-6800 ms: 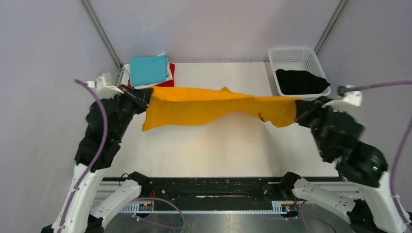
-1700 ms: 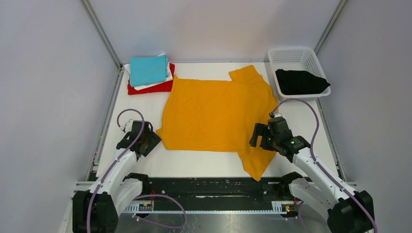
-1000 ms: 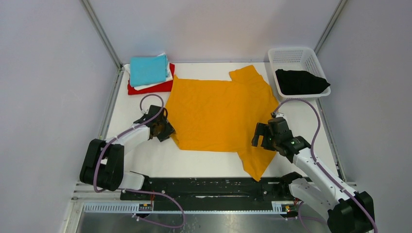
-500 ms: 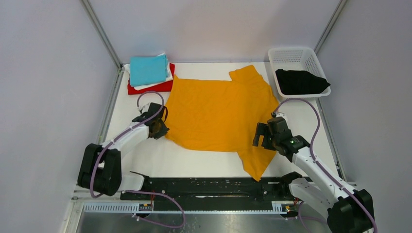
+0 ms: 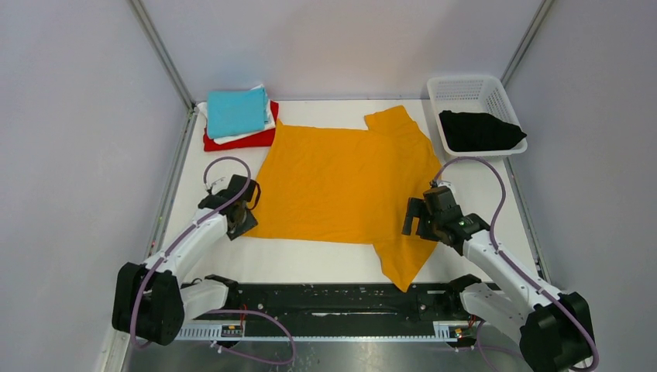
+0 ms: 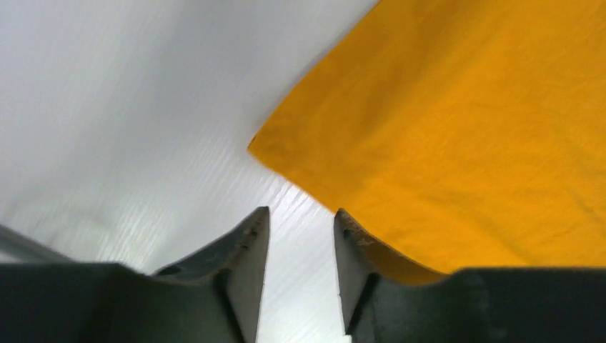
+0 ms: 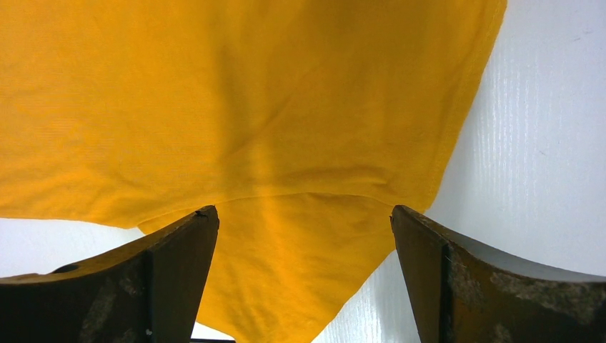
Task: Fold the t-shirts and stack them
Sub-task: Flatten out the tshirt
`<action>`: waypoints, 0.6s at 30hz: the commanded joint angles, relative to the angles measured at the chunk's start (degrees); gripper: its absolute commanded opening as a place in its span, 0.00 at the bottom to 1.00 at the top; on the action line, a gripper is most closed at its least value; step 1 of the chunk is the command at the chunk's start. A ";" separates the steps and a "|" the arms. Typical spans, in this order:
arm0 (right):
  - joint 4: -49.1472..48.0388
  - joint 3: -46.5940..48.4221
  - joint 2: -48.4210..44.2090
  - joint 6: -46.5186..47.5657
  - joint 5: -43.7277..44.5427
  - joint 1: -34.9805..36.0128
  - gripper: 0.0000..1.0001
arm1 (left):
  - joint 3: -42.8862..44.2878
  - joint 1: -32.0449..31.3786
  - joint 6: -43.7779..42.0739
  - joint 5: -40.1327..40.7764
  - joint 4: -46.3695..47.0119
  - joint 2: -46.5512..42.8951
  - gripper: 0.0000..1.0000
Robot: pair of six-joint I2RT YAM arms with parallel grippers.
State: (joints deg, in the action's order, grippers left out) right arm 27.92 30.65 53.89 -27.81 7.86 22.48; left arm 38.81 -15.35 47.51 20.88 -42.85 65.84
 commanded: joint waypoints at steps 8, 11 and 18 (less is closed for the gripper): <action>2.81 1.37 -2.31 -2.61 2.72 -0.08 1.00 | -0.80 0.02 -2.15 -8.27 5.62 -15.01 0.99; 3.35 0.44 -5.76 -4.36 2.87 -0.13 0.99 | -2.08 -0.03 -2.42 -10.46 11.65 -14.31 0.99; 6.32 -1.87 -12.46 -6.24 -6.33 0.02 1.00 | -2.64 0.84 1.10 -3.60 8.42 -9.96 0.99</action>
State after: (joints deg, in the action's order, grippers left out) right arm 31.57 30.30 43.81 -31.62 6.92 22.48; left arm 37.43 -15.29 46.06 12.73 -34.54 55.37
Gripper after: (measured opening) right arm 0.993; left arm 0.989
